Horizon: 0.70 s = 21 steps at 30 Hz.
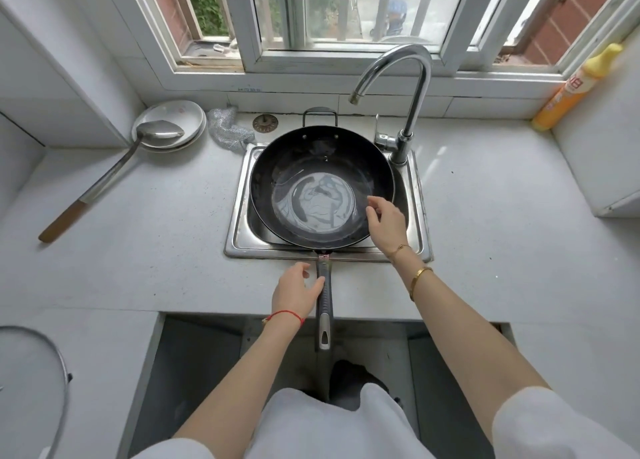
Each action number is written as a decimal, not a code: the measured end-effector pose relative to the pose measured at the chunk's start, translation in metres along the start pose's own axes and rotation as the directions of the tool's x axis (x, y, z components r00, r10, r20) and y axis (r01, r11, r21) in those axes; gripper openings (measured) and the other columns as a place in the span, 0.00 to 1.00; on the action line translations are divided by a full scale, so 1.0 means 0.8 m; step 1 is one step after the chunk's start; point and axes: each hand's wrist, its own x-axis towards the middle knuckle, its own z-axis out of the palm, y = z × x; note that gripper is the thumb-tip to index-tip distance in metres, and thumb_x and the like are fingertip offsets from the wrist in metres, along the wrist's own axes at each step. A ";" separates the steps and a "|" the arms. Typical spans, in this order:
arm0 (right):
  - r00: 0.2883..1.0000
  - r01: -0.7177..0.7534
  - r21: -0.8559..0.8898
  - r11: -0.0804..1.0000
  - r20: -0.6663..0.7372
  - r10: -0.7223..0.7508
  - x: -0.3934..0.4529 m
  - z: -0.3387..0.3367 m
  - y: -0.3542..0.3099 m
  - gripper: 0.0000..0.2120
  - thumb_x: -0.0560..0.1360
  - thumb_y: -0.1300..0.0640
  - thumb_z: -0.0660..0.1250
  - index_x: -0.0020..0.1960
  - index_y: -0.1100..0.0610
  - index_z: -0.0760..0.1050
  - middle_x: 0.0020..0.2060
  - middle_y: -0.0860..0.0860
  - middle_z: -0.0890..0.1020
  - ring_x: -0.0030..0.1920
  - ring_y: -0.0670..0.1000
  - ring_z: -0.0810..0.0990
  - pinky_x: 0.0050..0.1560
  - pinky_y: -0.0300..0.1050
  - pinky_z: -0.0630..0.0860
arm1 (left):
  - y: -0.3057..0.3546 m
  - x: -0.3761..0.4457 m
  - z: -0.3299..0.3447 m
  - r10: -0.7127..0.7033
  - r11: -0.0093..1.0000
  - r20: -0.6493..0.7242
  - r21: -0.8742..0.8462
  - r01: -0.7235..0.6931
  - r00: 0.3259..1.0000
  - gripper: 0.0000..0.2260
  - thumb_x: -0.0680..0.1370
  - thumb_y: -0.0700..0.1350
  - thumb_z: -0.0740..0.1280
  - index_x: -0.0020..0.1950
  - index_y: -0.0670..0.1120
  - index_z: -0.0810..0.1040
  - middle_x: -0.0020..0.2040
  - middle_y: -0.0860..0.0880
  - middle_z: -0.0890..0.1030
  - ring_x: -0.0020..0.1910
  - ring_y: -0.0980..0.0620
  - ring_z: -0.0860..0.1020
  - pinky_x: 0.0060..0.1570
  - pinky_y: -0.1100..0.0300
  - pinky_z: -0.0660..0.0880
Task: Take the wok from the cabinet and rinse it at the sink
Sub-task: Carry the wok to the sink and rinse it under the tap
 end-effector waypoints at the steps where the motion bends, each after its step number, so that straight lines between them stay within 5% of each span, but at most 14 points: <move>1: 1.000 0.002 0.007 1.000 0.006 -0.002 0.001 0.000 0.000 0.16 0.81 0.58 0.60 0.67 0.59 0.74 0.61 0.56 0.80 0.62 0.56 0.76 0.66 0.51 0.72 | 0.001 -0.001 0.004 -0.019 1.000 0.002 0.000 0.019 1.000 0.20 0.77 0.54 0.68 0.65 0.46 0.75 0.56 0.49 0.81 0.53 0.49 0.79 0.56 0.53 0.77; 8: 0.999 0.030 0.059 0.998 0.040 -0.033 0.033 -0.012 0.002 0.19 0.81 0.57 0.60 0.70 0.59 0.71 0.62 0.55 0.79 0.63 0.54 0.76 0.67 0.52 0.72 | 0.014 0.004 0.027 -0.208 0.959 0.084 -0.177 0.220 0.974 0.15 0.74 0.56 0.71 0.52 0.49 0.74 0.38 0.56 0.79 0.38 0.57 0.78 0.41 0.61 0.77; 13: 0.999 0.036 0.098 0.994 0.028 -0.039 0.090 -0.028 -0.005 0.22 0.81 0.59 0.59 0.74 0.60 0.66 0.69 0.57 0.73 0.70 0.54 0.71 0.72 0.50 0.66 | 0.018 0.009 0.045 -0.287 0.703 0.342 -0.559 0.439 0.895 0.15 0.78 0.47 0.69 0.58 0.38 0.76 0.41 0.43 0.83 0.31 0.50 0.83 0.35 0.58 0.82; 21: 0.997 0.016 0.067 0.998 0.080 -0.022 0.188 -0.044 -0.017 0.22 0.81 0.61 0.55 0.75 0.62 0.63 0.71 0.58 0.71 0.72 0.56 0.67 0.71 0.42 0.61 | 0.024 0.012 0.057 -0.278 0.698 0.332 -0.574 0.427 0.901 0.10 0.80 0.46 0.65 0.41 0.45 0.71 0.29 0.49 0.73 0.24 0.54 0.72 0.27 0.61 0.72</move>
